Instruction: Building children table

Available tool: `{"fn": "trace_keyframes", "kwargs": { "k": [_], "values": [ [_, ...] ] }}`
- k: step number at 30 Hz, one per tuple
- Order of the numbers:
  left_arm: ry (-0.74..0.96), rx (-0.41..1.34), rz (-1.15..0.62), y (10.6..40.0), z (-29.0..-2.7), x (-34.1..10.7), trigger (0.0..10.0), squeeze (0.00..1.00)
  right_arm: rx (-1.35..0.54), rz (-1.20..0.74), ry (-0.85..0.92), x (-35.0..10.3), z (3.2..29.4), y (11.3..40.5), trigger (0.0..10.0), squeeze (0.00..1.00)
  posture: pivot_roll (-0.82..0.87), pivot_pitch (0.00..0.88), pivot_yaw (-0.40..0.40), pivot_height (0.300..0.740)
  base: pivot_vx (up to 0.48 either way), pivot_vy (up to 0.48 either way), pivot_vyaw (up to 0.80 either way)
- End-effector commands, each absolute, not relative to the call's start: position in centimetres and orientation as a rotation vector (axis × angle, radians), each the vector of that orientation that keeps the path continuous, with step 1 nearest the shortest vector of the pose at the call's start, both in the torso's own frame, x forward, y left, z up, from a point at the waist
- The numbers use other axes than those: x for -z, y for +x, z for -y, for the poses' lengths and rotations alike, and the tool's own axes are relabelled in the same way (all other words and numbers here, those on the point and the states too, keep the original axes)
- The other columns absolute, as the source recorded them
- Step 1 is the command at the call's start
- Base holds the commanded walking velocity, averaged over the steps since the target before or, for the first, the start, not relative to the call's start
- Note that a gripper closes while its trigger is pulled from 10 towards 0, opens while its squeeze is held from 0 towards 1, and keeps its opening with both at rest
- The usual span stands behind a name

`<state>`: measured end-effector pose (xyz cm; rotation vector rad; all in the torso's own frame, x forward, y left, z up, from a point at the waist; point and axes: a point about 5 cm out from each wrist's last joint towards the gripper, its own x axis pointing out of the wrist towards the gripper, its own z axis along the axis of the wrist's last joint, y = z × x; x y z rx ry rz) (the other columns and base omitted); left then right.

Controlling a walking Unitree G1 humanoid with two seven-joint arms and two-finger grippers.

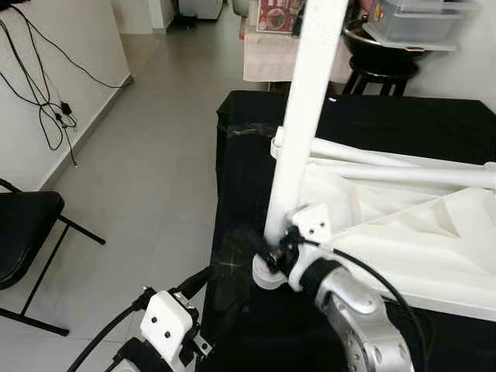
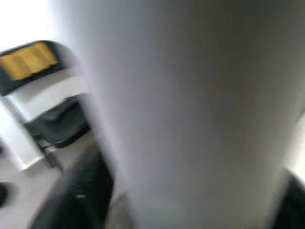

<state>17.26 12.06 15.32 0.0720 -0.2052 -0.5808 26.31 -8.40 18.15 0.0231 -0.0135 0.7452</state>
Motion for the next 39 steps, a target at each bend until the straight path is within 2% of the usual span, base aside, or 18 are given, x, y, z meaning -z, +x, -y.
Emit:
{"fn": "trace_keyframes", "kwargs": {
  "k": [1, 4, 5, 7, 8, 11, 12, 15, 18, 19, 25, 33, 39],
  "values": [
    [0.064, 0.581, 0.191, 17.2, -12.0, -14.9, 10.0, 0.00, -0.861, 0.046, 0.036, -19.2, 8.0, 26.2, 10.0, 1.00, -0.04, 0.128, -0.049, 0.740, 0.000, 0.000, 0.00],
    [0.063, 0.583, 0.194, 17.3, -11.9, -14.9, 10.0, 0.00, -1.203, 0.086, -0.042, -21.0, 8.6, 26.8, 10.0, 1.00, -0.03, 0.125, -0.054, 0.740, 0.000, 0.000, 0.00],
    [0.063, 0.583, 0.194, 17.3, -11.9, -14.9, 10.0, 0.00, -1.203, 0.086, -0.042, -21.0, 8.6, 26.8, 10.0, 1.00, -0.03, 0.125, -0.054, 0.740, 0.000, 0.000, 0.00],
    [0.063, 0.581, 0.196, 17.3, -11.9, -14.9, 10.0, 0.00, -1.331, 0.086, -0.111, -21.5, 9.3, 27.3, 10.0, 1.00, -0.03, 0.126, -0.053, 0.740, 0.000, 0.000, 0.00],
    [0.063, 0.579, 0.196, 17.3, -11.9, -14.9, 10.0, 0.00, -1.388, 0.077, -0.134, -21.7, 9.6, 27.9, 10.0, 0.65, -0.02, 0.129, -0.053, 0.740, 0.000, 0.000, 0.00],
    [0.063, 0.578, 0.196, 17.2, -11.9, -14.9, 10.0, 0.00, -1.420, 0.070, -0.144, -21.9, 9.8, 28.3, 10.0, 0.65, -0.02, 0.130, -0.053, 0.740, 0.000, 0.000, 0.00],
    [0.063, 0.578, 0.196, 17.2, -11.8, -15.0, 10.0, 0.00, -1.429, 0.058, -0.161, -21.9, 9.9, 29.1, 10.0, 0.00, -0.01, 0.134, -0.059, 0.740, 0.000, 0.000, 0.00],
    [0.063, 0.579, 0.196, 17.1, -11.8, -15.0, 10.0, 0.00, -1.447, 0.041, -0.172, -21.8, 9.8, 29.8, 10.0, 0.00, 0.00, 0.141, -0.061, 0.740, 0.000, 0.000, 0.00],
    [0.064, 0.576, 0.194, 16.7, -11.8, -15.1, 10.0, 0.00, -1.541, 0.000, -0.144, -21.8, 9.5, 31.0, 10.0, 0.00, 0.01, 0.155, -0.059, 0.740, 0.000, 0.000, 0.00],
    [0.064, 0.576, 0.192, 16.6, -11.9, -15.1, 10.0, 0.00, -1.577, -0.009, -0.128, -21.9, 9.7, 31.0, 0.0, 0.00, 0.01, 0.160, -0.060, 0.740, 0.000, 0.000, 0.00],
    [0.063, 0.576, 0.189, 16.5, -11.9, -15.2, 10.0, 0.00, -1.636, -0.016, -0.113, -22.1, 10.2, 31.3, 0.0, 0.00, 0.01, 0.166, -0.061, 0.740, 0.000, 0.000, 0.00],
    [0.062, 0.577, 0.188, 16.5, -11.8, -15.1, 10.0, 0.00, -1.579, 0.013, -0.086, -21.9, 11.2, 31.1, 0.0, 0.00, 0.01, 0.163, -0.058, 0.740, 0.000, 0.000, 0.00],
    [0.061, 0.578, 0.189, 16.6, -11.9, -15.1, 10.0, 0.00, -1.292, 0.069, -0.050, -20.8, 12.2, 29.0, 0.0, 0.00, -0.01, 0.160, -0.063, 0.740, 0.000, 0.000, 0.00]
  ]
}}
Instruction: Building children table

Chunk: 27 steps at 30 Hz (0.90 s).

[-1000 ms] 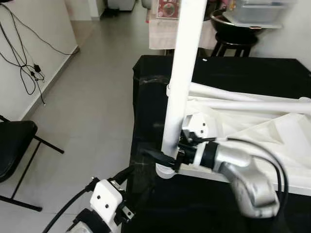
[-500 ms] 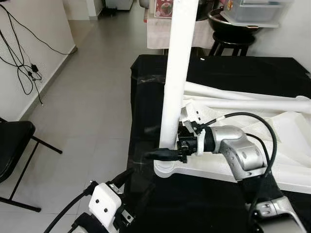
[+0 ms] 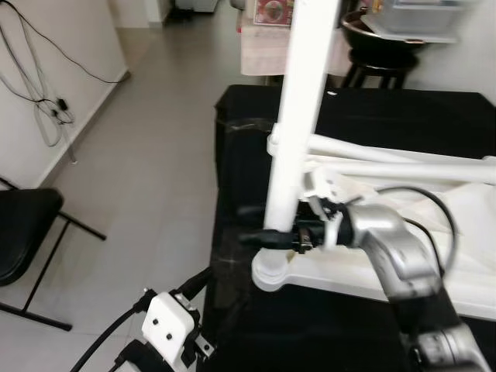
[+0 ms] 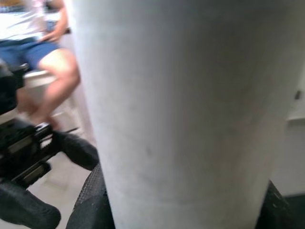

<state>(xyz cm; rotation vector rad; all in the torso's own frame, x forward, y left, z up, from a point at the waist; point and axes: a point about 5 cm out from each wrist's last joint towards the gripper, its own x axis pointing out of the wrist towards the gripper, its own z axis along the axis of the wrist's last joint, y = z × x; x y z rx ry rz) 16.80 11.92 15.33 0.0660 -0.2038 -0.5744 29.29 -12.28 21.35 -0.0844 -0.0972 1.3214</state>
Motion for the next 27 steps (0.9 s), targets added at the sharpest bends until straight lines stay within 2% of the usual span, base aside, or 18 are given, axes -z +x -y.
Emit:
{"fn": "trace_keyframes", "kwargs": {
  "k": [1, 2, 3, 4, 5, 6, 8, 16, 17, 19, 20, 21, 24, 27],
  "values": [
    [0.062, 0.577, 0.190, 16.7, -12.0, -15.1, 10.0, 0.00, -1.119, 0.069, -0.019, -20.2, 11.9, 28.8, 0.0, 0.00, -0.01, 0.159, -0.069, 0.740, 0.000, 0.000, 0.00],
    [0.062, 0.577, 0.190, 16.7, -12.0, -15.1, 10.0, 0.00, -1.119, 0.069, -0.019, -20.2, 11.9, 28.8, 0.0, 0.00, -0.01, 0.159, -0.069, 0.740, 0.000, 0.000, 0.00],
    [0.064, 0.574, 0.190, 16.7, -12.1, -15.1, 10.0, 0.00, -0.597, 0.060, -0.063, -19.1, 12.7, 29.4, 0.0, 0.00, -0.03, 0.159, -0.065, 0.740, 0.000, 0.000, 0.00],
    [0.064, 0.574, 0.190, 16.7, -12.1, -15.1, 10.0, 0.00, -0.597, 0.060, -0.063, -19.1, 12.7, 29.4, 0.0, 0.00, -0.03, 0.159, -0.065, 0.740, 0.000, 0.000, 0.00],
    [0.066, 0.573, 0.191, 16.8, -12.2, -15.1, 10.0, 0.00, -0.441, 0.017, -0.106, -17.4, 12.5, 28.1, 0.0, 0.00, -0.02, 0.157, -0.058, 0.740, 0.000, 0.000, 0.00],
    [0.067, 0.573, 0.191, 16.9, -12.2, -15.0, 10.0, 0.00, -0.372, -0.006, -0.130, -16.6, 12.2, 27.2, 0.0, 0.00, -0.02, 0.144, -0.056, 0.740, 0.000, 0.000, 0.00],
    [0.068, 0.575, 0.189, 17.0, -12.2, -14.9, 10.0, 0.00, -0.425, -0.022, -0.114, -16.0, 11.7, 27.0, 0.0, 0.00, -0.02, 0.132, -0.056, 0.740, 0.000, 0.000, 0.00],
    [0.069, 0.566, 0.194, 17.1, -12.2, -14.9, 10.0, 0.00, -0.447, -0.057, -0.123, -15.8, 10.8, 26.6, 0.0, 0.00, -0.02, 0.131, -0.064, 0.740, 0.000, 0.000, 0.00],
    [0.069, 0.566, 0.195, 17.1, -12.2, -14.9, 10.0, 0.00, -0.472, -0.053, -0.092, -16.2, 10.6, 26.8, 10.0, 0.00, -0.02, 0.132, -0.064, 0.740, 0.000, 0.000, 0.00],
    [0.069, 0.566, 0.195, 17.1, -12.2, -14.9, 10.0, 0.00, -0.492, -0.048, -0.070, -16.5, 10.5, 26.9, 10.0, 0.00, -0.02, 0.132, -0.064, 0.740, 0.000, 0.000, 0.00],
    [0.068, 0.567, 0.196, 17.2, -12.1, -14.9, 10.0, 0.00, -0.552, -0.033, -0.039, -16.9, 10.3, 27.0, 10.0, 0.75, -0.02, 0.132, -0.065, 0.740, 0.000, 0.000, 0.00],
    [0.068, 0.569, 0.196, 17.2, -12.1, -14.9, 10.0, 0.00, -0.647, -0.005, -0.008, -17.8, 9.9, 27.3, 10.0, 1.00, -0.02, 0.133, -0.066, 0.740, 0.000, 0.000, 0.00],
    [0.065, 0.570, 0.197, 17.2, -12.0, -14.9, 10.0, 0.00, -0.926, 0.055, 0.015, -20.0, 9.3, 27.5, 10.0, 1.00, -0.02, 0.134, -0.065, 0.740, 0.000, 0.000, 0.00],
    [0.065, 0.569, 0.198, 17.2, -12.0, -15.0, 10.0, 0.00, -1.028, 0.080, -0.016, -20.7, 9.4, 27.7, 10.0, 1.00, -0.02, 0.136, -0.065, 0.740, 0.000, 0.000, 0.00]
  ]
}}
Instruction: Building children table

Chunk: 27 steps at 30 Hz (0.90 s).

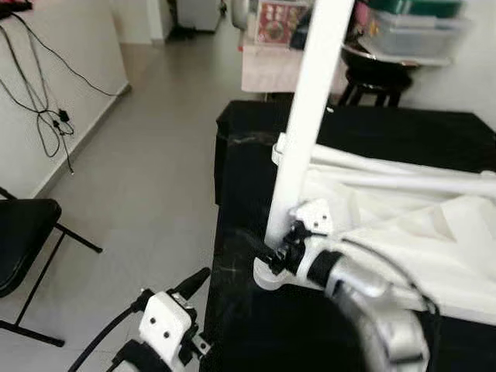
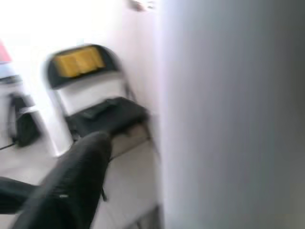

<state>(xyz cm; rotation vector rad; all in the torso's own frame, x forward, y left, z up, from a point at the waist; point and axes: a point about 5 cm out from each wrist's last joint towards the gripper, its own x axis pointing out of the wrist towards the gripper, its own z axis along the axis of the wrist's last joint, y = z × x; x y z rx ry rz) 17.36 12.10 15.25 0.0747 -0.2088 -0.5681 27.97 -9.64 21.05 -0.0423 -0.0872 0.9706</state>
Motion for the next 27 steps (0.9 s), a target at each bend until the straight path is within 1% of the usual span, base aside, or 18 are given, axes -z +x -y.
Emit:
{"fn": "trace_keyframes", "kwargs": {
  "k": [1, 2, 3, 5, 6, 9, 12, 14, 20, 21, 22, 23, 24, 25, 27],
  "values": [
    [0.064, 0.569, 0.199, 17.2, -12.0, -15.0, 10.0, 0.00, -1.090, 0.096, -0.041, -21.1, 9.5, 27.9, 10.0, 1.00, -0.02, 0.137, -0.066, 0.740, 0.000, 0.000, 0.00],
    [0.064, 0.569, 0.199, 17.2, -12.0, -15.0, 10.0, 0.00, -1.090, 0.096, -0.041, -21.1, 9.5, 27.9, 10.0, 1.00, -0.02, 0.137, -0.066, 0.740, 0.000, 0.000, 0.00],
    [0.064, 0.567, 0.200, 17.1, -12.0, -15.0, 10.0, 0.00, -1.230, 0.105, -0.123, -21.9, 10.0, 28.6, 10.0, 0.38, -0.01, 0.139, -0.064, 0.740, 0.000, 0.000, 0.00],
    [0.064, 0.567, 0.200, 17.1, -12.0, -15.0, 10.0, 0.00, -1.230, 0.105, -0.123, -21.9, 10.0, 28.6, 10.0, 0.38, -0.01, 0.139, -0.064, 0.740, 0.000, 0.000, 0.00],
    [0.064, 0.566, 0.200, 17.1, -12.0, -15.1, 10.0, 0.00, -1.305, 0.090, -0.147, -22.2, 10.2, 29.0, 10.0, 0.00, -0.01, 0.144, -0.061, 0.740, 0.000, 0.000, 0.00],
    [0.063, 0.568, 0.198, 16.9, -11.9, -15.1, 10.0, 0.00, -1.459, 0.052, -0.147, -23.0, 10.5, 30.2, 10.0, 0.00, 0.00, 0.148, -0.060, 0.740, 0.000, 0.000, 0.00],
    [0.063, 0.569, 0.198, 16.9, -11.9, -15.1, 10.0, 0.00, -1.487, 0.050, -0.143, -23.3, 10.5, 30.5, 10.0, 0.00, 0.00, 0.149, -0.060, 0.740, 0.000, 0.000, 0.00],
    [0.062, 0.569, 0.197, 16.8, -11.9, -15.2, 10.0, 0.00, -1.543, 0.031, -0.138, -23.7, 10.6, 31.4, 10.0, 0.00, 0.01, 0.156, -0.062, 0.740, 0.000, 0.000, 0.00],
    [0.062, 0.568, 0.195, 16.5, -11.8, -15.3, 10.0, 0.00, -1.583, 0.009, -0.133, -23.9, 10.5, 32.6, 10.0, 0.00, 0.02, 0.169, -0.064, 0.740, 0.000, 0.000, 0.00],
    [0.061, 0.568, 0.194, 16.4, -11.8, -15.3, 10.0, 0.00, -1.589, 0.008, -0.129, -23.9, 10.5, 32.7, 8.6, 0.00, 0.02, 0.170, -0.063, 0.740, 0.000, 0.000, 0.00],
    [0.061, 0.568, 0.194, 16.4, -11.8, -15.3, 10.0, 0.00, -1.589, 0.008, -0.129, -23.9, 10.5, 32.7, 8.6, 0.00, 0.02, 0.170, -0.063, 0.740, 0.000, 0.000, 0.00],
    [0.061, 0.567, 0.193, 16.4, -11.8, -15.3, 10.0, 0.00, -1.597, 0.008, -0.129, -23.9, 10.5, 32.9, 5.1, 0.00, 0.02, 0.170, -0.063, 0.740, 0.000, 0.000, 0.00],
    [0.061, 0.567, 0.193, 16.4, -11.8, -15.3, 10.0, 0.00, -1.609, 0.005, -0.125, -23.9, 10.5, 32.9, 2.8, 0.00, 0.02, 0.175, -0.065, 0.740, 0.000, 0.000, 0.00],
    [0.060, 0.567, 0.192, 16.3, -11.8, -15.3, 10.0, 0.00, -1.617, 0.002, -0.126, -23.9, 10.6, 32.9, 0.0, 0.00, 0.02, 0.175, -0.065, 0.740, 0.000, 0.000, 0.00],
    [0.060, 0.567, 0.192, 16.3, -11.8, -15.3, 10.0, 0.00, -1.633, -0.002, -0.126, -23.9, 10.7, 33.0, 0.0, 0.00, 0.02, 0.178, -0.064, 0.740, 0.000, 0.000, 0.00]
  ]
}}
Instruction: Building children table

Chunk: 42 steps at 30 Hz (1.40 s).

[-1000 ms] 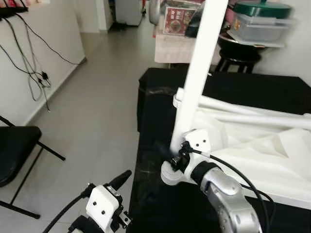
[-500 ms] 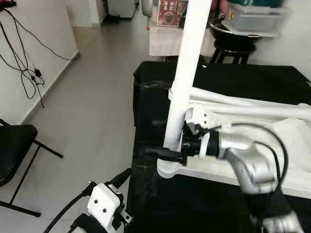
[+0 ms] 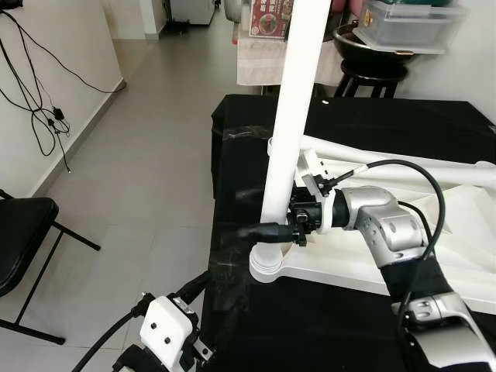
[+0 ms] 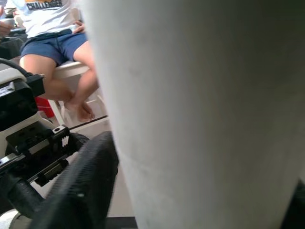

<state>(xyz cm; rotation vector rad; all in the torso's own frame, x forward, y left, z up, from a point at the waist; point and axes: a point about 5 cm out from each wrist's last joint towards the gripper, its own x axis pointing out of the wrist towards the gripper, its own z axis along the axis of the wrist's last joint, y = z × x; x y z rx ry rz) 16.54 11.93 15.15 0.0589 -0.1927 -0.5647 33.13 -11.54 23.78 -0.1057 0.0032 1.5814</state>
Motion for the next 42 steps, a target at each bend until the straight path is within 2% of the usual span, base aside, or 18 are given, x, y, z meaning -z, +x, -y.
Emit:
{"fn": "trace_keyframes", "kwargs": {
  "k": [1, 9, 13, 14, 18, 19, 20, 21, 22, 24, 25, 30, 31, 32, 34, 35, 39, 42],
  "values": [
    [0.060, 0.567, 0.192, 16.3, -11.8, -15.4, 10.0, 0.00, -1.643, -0.004, -0.125, -23.9, 10.8, 33.0, 0.0, 0.00, 0.02, 0.178, -0.064, 0.740, 0.000, 0.000, 0.00],
    [0.059, 0.566, 0.191, 16.3, -11.8, -15.3, 10.0, 0.00, -1.599, 0.006, -0.152, -23.8, 11.8, 33.5, 0.0, 0.00, 0.02, 0.172, -0.060, 0.740, 0.000, 0.000, 0.00],
    [0.057, 0.566, 0.190, 16.4, -11.8, -15.3, 10.0, 0.00, -1.450, 0.070, -0.173, -24.0, 13.1, 33.0, 0.0, 0.00, 0.00, 0.170, -0.055, 0.740, 0.000, 0.000, 0.00],
    [0.057, 0.567, 0.190, 16.4, -11.9, -15.3, 10.0, 0.00, -1.365, 0.086, -0.178, -24.1, 13.6, 32.5, 0.0, 0.00, 0.00, 0.170, -0.055, 0.740, 0.000, 0.000, 0.00],
    [0.058, 0.566, 0.190, 16.4, -12.0, -15.3, 10.0, 0.00, -1.212, 0.104, -0.188, -23.5, 14.0, 31.7, 0.0, 0.00, -0.01, 0.170, -0.060, 0.740, 0.000, 0.000, 0.00],
    [0.059, 0.566, 0.190, 16.4, -12.1, -15.3, 10.0, 0.00, -0.793, 0.094, -0.193, -21.9, 13.9, 32.2, 0.0, 0.00, -0.02, 0.166, -0.058, 0.740, 0.000, 0.000, 0.00],
    [0.060, 0.566, 0.190, 16.5, -12.1, -15.2, 10.0, 0.00, -0.472, 0.085, -0.197, -20.9, 14.5, 32.1, 0.0, 0.00, -0.02, 0.166, -0.058, 0.740, 0.000, 0.000, 0.00],
    [0.060, 0.566, 0.190, 16.5, -12.1, -15.2, 10.0, 0.00, -0.472, 0.085, -0.197, -20.9, 14.5, 32.1, 0.0, 0.00, -0.02, 0.166, -0.058, 0.740, 0.000, 0.000, 0.00],
    [0.061, 0.566, 0.190, 16.6, -12.1, -15.2, 10.0, 0.00, -0.316, 0.038, -0.176, -19.1, 13.9, 30.5, 0.0, 0.00, -0.01, 0.158, -0.046, 0.740, 0.000, 0.000, 0.00],
    [0.062, 0.566, 0.190, 16.7, -12.2, -15.2, 10.0, 0.00, -0.283, 0.011, -0.155, -18.1, 12.9, 29.3, 0.0, 0.00, -0.02, 0.150, -0.039, 0.740, 0.000, 0.000, 0.00],
    [0.064, 0.566, 0.189, 16.8, -12.2, -15.1, 10.0, 0.00, -0.342, -0.001, -0.145, -17.7, 11.9, 28.8, 0.0, 0.00, -0.02, 0.146, -0.038, 0.740, 0.000, 0.000, 0.00],
    [0.066, 0.568, 0.188, 17.0, -12.2, -14.9, 10.0, 0.00, -0.400, -0.016, -0.139, -17.4, 11.1, 29.1, 0.0, 0.00, -0.01, 0.130, -0.059, 0.740, 0.000, 0.000, 0.00],
    [0.066, 0.560, 0.191, 17.0, -12.2, -15.0, 10.0, 0.00, -0.405, -0.021, -0.131, -17.5, 10.8, 29.1, 3.3, 0.00, -0.01, 0.134, -0.060, 0.740, 0.000, 0.000, 0.00],
    [0.066, 0.551, 0.194, 17.0, -12.2, -15.0, 10.0, 0.00, -0.442, -0.025, -0.123, -17.6, 10.4, 29.2, 10.0, 0.00, -0.01, 0.134, -0.061, 0.740, 0.000, 0.000, 0.00],
    [0.067, 0.545, 0.196, 17.1, -12.3, -15.0, 10.0, 0.00, -0.469, -0.017, -0.111, -17.8, 10.0, 29.2, 10.0, 0.00, -0.01, 0.134, -0.061, 0.740, 0.000, 0.000, 0.00],
    [0.066, 0.543, 0.197, 17.1, -12.2, -15.0, 10.0, 0.00, -0.547, 0.004, -0.085, -18.3, 9.5, 29.2, 10.0, 1.00, -0.01, 0.135, -0.065, 0.740, 0.000, 0.000, 0.00],
    [0.065, 0.547, 0.197, 17.1, -12.2, -15.1, 10.0, 0.00, -0.690, 0.060, -0.041, -19.8, 8.5, 29.1, 10.0, 1.00, -0.01, 0.139, -0.064, 0.740, 0.000, 0.000, 0.00],
    [0.062, 0.554, 0.197, 17.1, -12.1, -15.1, 10.0, 0.00, -1.002, 0.124, -0.053, -21.8, 7.9, 29.2, 10.0, 1.00, -0.01, 0.141, -0.065, 0.740, 0.000, 0.000, 0.00]
  ]
}}
